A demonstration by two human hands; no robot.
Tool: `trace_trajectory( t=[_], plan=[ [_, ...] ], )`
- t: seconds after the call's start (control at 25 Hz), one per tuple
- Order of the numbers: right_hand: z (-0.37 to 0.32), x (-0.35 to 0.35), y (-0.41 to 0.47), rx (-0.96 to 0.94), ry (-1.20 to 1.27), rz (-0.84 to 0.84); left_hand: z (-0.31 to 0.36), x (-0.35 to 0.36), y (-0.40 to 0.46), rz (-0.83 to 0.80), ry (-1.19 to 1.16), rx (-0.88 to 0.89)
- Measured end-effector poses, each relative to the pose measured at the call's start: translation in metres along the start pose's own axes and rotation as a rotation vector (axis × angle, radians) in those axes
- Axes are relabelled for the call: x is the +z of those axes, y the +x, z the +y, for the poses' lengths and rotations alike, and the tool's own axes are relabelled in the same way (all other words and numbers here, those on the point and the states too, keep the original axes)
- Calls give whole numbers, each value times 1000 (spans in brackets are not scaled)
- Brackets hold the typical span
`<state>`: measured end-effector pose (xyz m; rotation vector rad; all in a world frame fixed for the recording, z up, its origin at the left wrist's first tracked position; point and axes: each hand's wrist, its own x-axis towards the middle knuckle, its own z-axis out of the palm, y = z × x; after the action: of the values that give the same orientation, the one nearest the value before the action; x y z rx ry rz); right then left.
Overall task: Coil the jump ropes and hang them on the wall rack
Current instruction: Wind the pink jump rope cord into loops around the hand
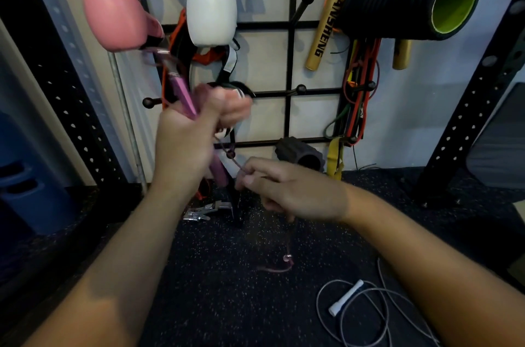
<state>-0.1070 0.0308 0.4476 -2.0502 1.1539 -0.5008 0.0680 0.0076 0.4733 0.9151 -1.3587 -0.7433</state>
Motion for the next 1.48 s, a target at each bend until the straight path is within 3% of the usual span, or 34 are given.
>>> trace_trajectory(
  t=[0.04,0.12,0.24,0.32,0.56,0.96,1.16,1.28,1.4,1.48],
  plan=[
    [-8,-8,-2,-57,-98,45,-3,-2,-3,-59,269,8],
    [-17,-26,-7,-110,-183,189,-8,-2,-9,-257,477,-62],
    [-15,-43,-13,-74,-17,443,-12,-5,-12,-447,343,-126],
    [-8,-41,-13,-51,-49,535,-7,-7,-10,-505,257,-151],
    [-4,-46,-10,-113,84,394,1,-4,-10,-547,143,-159],
    [-7,-50,-11,-289,-27,528,-1,7,-19,-602,38,-174],
    [4,-50,-7,-287,169,398,4,15,-20,-474,-218,-248],
    [8,-50,-5,-320,191,371,4,13,-21,-551,-274,-283],
    [6,-39,-2,-334,286,405,9,9,-22,-611,-536,-358],
    [12,-27,1,-233,385,399,18,12,-22,-521,-744,-385]
  ],
)
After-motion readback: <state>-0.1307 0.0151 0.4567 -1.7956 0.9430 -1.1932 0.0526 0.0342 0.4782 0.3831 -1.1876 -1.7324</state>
